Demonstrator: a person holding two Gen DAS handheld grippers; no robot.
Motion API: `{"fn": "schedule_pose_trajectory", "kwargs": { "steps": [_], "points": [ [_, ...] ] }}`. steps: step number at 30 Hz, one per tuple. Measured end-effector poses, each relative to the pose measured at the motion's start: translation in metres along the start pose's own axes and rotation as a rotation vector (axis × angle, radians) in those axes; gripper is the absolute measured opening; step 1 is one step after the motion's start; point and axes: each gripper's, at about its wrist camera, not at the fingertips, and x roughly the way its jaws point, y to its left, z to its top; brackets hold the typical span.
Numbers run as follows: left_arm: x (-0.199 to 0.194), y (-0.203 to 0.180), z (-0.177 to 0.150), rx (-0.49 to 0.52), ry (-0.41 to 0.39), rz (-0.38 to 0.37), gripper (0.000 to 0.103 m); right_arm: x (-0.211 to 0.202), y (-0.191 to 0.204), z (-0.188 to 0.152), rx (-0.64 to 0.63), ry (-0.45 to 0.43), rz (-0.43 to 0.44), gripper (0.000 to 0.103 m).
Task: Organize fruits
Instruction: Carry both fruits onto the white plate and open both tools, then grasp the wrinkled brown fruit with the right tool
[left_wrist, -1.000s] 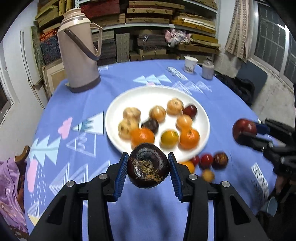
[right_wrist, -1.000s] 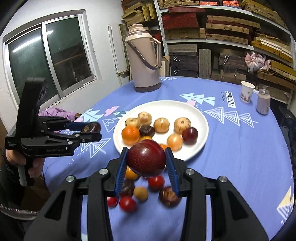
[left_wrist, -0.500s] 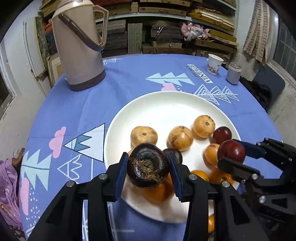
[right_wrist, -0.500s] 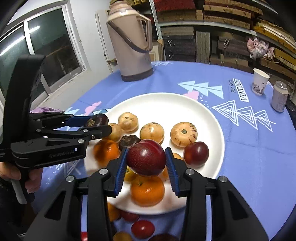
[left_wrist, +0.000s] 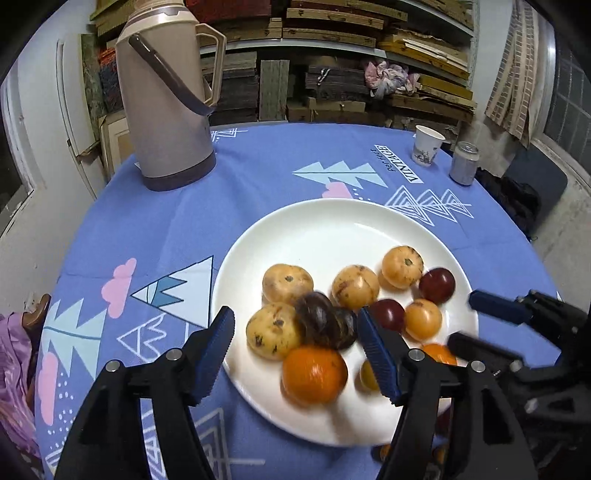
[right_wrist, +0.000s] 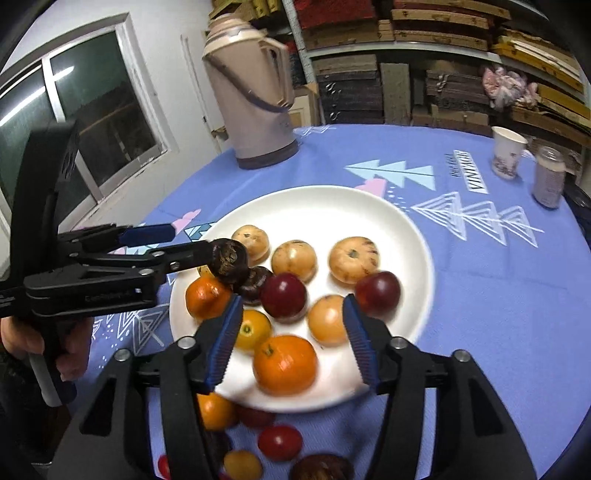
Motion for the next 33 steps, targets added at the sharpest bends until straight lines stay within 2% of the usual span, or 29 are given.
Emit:
{"fn": "schedule_pose_trajectory", "kwargs": {
  "steps": [5, 9, 16, 24, 33],
  "points": [
    [-0.012, -0.005, -0.016, 0.022, -0.01, 0.016, 0.076, -0.025, -0.012, -0.019, 0.023, 0.008, -0.021, 0.056],
    [-0.02, -0.006, -0.031, 0.031, 0.005, 0.019, 0.079, -0.041, -0.015, -0.035, 0.02, -0.005, -0.055, 0.066],
    [-0.038, -0.004, -0.054, 0.022, 0.01, 0.012, 0.085, -0.057, -0.015, -0.065, 0.0, 0.024, -0.09, 0.066],
    [-0.04, -0.004, -0.087, 0.0, 0.063, 0.001, 0.085, -0.054, -0.007, -0.092, -0.009, 0.067, -0.087, 0.066],
    [-0.034, -0.006, -0.114, -0.003, 0.117, -0.014, 0.085, -0.037, 0.002, -0.103, -0.048, 0.109, -0.134, 0.066]
  ]
}}
